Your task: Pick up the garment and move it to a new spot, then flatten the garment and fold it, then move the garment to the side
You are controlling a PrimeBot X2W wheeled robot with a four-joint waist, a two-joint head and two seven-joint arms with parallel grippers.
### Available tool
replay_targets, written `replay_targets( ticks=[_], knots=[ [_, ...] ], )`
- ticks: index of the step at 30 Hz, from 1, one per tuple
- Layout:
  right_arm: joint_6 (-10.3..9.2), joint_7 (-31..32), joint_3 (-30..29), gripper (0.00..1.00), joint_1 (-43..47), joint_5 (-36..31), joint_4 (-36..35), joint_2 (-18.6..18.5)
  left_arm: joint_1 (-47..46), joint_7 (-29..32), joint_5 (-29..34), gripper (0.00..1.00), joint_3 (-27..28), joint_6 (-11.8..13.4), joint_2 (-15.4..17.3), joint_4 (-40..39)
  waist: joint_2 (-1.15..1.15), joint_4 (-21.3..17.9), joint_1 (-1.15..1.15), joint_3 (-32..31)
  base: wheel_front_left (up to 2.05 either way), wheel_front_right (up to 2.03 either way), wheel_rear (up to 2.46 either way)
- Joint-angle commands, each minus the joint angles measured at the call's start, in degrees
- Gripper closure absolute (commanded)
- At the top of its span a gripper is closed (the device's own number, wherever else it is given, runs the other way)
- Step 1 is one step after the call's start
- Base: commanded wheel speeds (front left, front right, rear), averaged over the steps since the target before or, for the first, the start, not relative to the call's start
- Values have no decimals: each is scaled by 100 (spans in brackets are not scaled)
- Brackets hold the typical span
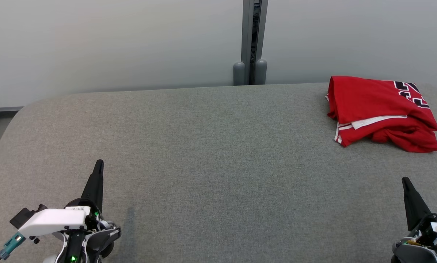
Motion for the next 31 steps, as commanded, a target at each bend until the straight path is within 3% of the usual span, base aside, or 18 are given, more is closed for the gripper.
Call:
replay_targets(
  ticks=[1, 31],
  knots=[
    [0, 16, -8, 100, -67, -37, 0, -15, -43, 19, -1, 100, 16, -22, 29, -5, 0, 0, 0, 0, 0, 0, 0],
    [0, 28, -16, 100, -68, -32, 1, -10, -43, 18, -1, 100, 16, -22, 29, -6, 0, 0, 0, 0, 0, 0, 0]
  ],
)
